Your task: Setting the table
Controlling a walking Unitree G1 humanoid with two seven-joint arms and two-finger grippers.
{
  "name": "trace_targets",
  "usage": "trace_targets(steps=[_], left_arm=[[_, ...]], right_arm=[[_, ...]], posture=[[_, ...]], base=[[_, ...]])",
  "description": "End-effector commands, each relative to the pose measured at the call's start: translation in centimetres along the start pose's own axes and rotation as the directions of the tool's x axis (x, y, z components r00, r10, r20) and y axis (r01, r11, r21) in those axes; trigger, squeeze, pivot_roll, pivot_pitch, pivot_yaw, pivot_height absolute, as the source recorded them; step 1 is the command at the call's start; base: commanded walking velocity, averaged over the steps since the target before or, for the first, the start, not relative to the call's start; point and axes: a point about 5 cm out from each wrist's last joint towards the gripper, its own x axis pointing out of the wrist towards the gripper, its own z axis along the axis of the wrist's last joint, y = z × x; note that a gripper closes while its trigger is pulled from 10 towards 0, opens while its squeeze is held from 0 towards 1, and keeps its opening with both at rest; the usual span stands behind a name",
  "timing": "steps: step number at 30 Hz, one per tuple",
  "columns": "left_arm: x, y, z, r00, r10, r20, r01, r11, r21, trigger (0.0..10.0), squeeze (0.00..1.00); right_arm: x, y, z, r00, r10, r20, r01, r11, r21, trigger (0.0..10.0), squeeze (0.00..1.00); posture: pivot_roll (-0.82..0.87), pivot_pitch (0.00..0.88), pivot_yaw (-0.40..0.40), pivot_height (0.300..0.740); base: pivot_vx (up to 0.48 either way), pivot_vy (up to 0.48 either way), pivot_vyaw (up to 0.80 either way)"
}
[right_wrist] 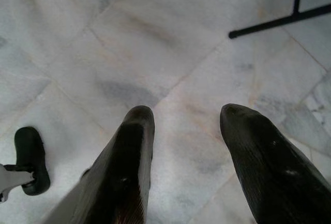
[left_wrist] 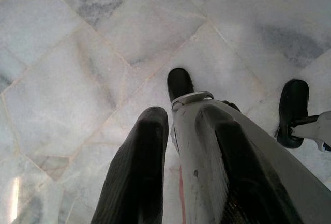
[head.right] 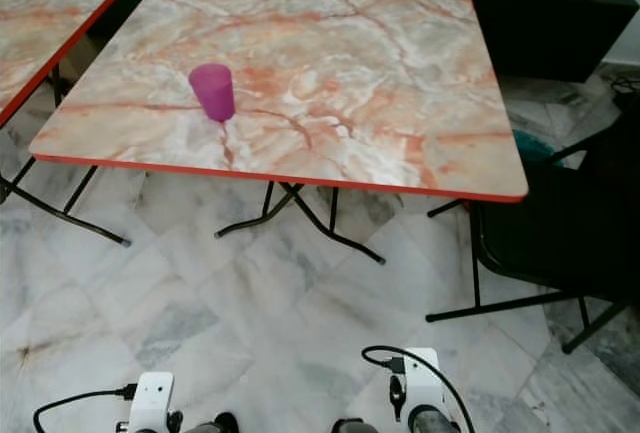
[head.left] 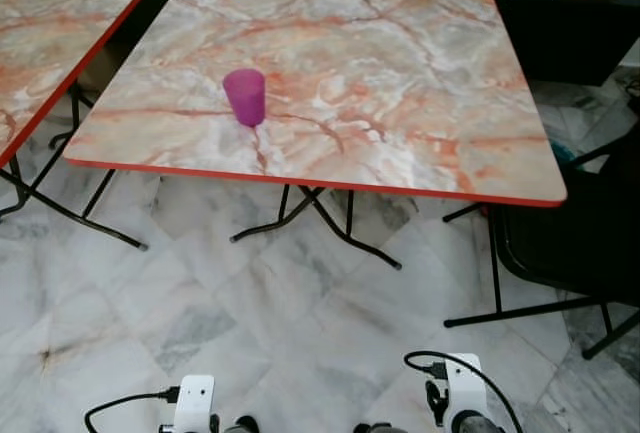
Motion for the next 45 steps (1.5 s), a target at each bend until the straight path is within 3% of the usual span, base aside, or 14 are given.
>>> trace_targets(steps=[1, 23, 30, 45], left_arm=[[-0.45, -0.26, -2.26, 0.996, -0.003, -0.085, 0.001, 1.0, -0.017, 10.0, 0.0], [-0.42, -0.31, -2.09, 0.997, -0.022, -0.076, 0.02, 0.999, -0.034, 10.0, 0.0], [-0.41, -0.32, -2.04, 0.997, -0.012, -0.072, 0.009, 0.999, -0.035, 10.0, 0.0], [-0.43, -0.35, -2.13, 0.997, -0.014, -0.076, 0.012, 0.999, -0.031, 10.0, 0.0]], right_arm=[[-0.13, 0.02, -0.63, 1.0, -0.004, -0.025, 0.005, 1.0, 0.013, 10.0, 0.0], [-0.13, 0.18, -0.76, 0.999, -0.007, -0.036, 0.008, 1.0, 0.025, 10.0, 0.0], [-0.11, 0.15, -0.59, 1.0, -0.007, -0.024, 0.007, 1.0, 0.014, 10.0, 0.0], [-0.13, 0.17, -0.69, 1.0, -0.005, -0.028, 0.006, 1.0, 0.023, 10.0, 0.0]], posture=[[-0.06, 0.213, -0.032, 0.74], [-0.05, 0.21, -0.029, 0.74], [-0.05, 0.211, -0.031, 0.74], [-0.05, 0.209, -0.03, 0.74]], base=[[0.255, 0.0, -0.45], [0.0, 0.0, -0.46], [0.0, 0.0, 0.0], [0.259, 0.0, -0.25]])
